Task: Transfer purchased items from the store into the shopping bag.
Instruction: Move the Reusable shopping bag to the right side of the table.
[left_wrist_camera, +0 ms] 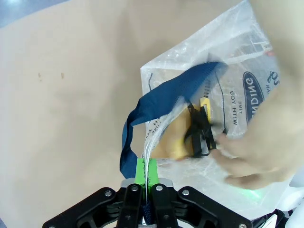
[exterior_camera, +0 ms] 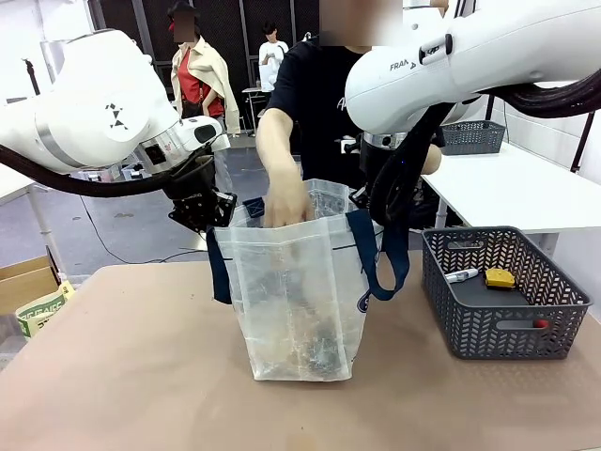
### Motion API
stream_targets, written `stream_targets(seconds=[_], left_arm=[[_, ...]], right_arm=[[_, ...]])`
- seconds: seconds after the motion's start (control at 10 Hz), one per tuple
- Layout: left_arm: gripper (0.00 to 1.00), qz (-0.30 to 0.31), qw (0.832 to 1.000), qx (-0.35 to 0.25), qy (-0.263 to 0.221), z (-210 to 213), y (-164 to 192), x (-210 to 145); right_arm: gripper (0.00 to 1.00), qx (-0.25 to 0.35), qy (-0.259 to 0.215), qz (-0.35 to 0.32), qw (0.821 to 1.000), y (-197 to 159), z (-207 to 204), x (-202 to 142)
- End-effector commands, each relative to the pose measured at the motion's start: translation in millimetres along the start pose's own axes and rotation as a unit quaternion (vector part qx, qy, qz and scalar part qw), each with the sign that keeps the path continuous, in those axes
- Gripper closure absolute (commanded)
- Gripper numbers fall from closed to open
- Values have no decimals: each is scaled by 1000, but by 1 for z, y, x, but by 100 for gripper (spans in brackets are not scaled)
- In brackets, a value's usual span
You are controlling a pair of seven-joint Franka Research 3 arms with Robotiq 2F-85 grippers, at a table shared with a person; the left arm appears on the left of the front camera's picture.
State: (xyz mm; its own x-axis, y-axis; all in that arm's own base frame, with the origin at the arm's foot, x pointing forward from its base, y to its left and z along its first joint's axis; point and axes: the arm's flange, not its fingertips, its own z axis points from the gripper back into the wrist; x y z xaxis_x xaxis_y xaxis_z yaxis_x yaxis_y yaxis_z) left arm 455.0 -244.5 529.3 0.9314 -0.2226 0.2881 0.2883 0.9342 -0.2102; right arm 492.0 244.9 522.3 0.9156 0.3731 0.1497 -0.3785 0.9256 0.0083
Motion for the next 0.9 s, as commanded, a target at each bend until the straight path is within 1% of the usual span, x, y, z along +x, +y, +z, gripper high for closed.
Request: stream_targets(seconds=[0.0, 0.8], left_arm=[[100, 0, 1000, 1, 1, -1, 1, -1], [100, 0, 1000, 1, 1, -1, 1, -1]], right_arm=[[100, 0, -1, 0, 1000, -1, 0, 0], [100, 0, -1, 0, 1000, -1, 0, 0]])
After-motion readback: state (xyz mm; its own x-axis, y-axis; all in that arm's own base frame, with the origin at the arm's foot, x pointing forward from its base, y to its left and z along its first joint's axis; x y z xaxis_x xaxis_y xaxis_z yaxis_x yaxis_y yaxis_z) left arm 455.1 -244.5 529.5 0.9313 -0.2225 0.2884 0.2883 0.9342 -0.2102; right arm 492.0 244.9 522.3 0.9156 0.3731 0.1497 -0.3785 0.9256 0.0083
